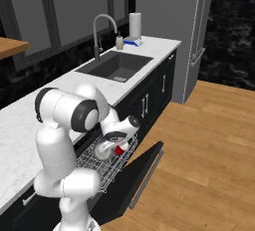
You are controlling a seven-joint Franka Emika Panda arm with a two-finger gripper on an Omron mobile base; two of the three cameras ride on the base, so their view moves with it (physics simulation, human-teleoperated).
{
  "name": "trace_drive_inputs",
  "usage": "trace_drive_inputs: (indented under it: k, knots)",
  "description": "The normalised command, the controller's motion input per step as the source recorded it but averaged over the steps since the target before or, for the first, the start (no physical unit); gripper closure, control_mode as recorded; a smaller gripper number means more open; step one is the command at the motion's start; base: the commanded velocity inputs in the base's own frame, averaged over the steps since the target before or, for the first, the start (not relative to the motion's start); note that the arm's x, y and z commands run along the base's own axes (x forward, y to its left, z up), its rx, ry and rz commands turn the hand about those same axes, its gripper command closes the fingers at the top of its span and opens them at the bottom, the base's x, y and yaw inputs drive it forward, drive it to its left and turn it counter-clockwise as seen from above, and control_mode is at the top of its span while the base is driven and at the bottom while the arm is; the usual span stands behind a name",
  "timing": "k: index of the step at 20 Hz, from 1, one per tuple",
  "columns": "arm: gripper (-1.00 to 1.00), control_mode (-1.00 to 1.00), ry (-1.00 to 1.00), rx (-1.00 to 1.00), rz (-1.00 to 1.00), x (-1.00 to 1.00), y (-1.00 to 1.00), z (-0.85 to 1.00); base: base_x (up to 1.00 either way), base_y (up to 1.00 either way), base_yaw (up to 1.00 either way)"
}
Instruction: Pick up the cup and bowl from the counter, place them in the dishwasher, and close the dishwasher door.
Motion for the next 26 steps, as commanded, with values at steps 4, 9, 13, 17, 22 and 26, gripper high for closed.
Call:
trace_drive_inputs:
  k: [4, 9, 13, 17, 22, 26]
  knots:
    - [1.00, -1.00, -0.08, 0.00, 0.21, 0.22, 0.00, -0.41, 0.00, 0.00, 0.00]
    - [1.00, -1.00, -0.21, 0.00, 0.08, 0.15, 0.07, -0.29, 0.00, 0.00, 0.00]
    - [1.00, -1.00, -0.20, 0.00, 0.00, 0.18, 0.16, -0.13, 0.00, 0.00, 0.00]
    - [1.00, -1.00, -0.10, 0.00, 0.00, 0.27, 0.39, -0.21, 0.00, 0.00, 0.00]
    - [1.00, -1.00, -0.07, 0.00, 0.00, 0.38, 0.14, -0.27, 0.00, 0.00, 0.00]
    - [1.00, -1.00, -0.07, 0.00, 0.04, 0.24, -0.01, -0.48, 0.00, 0.00, 0.00]
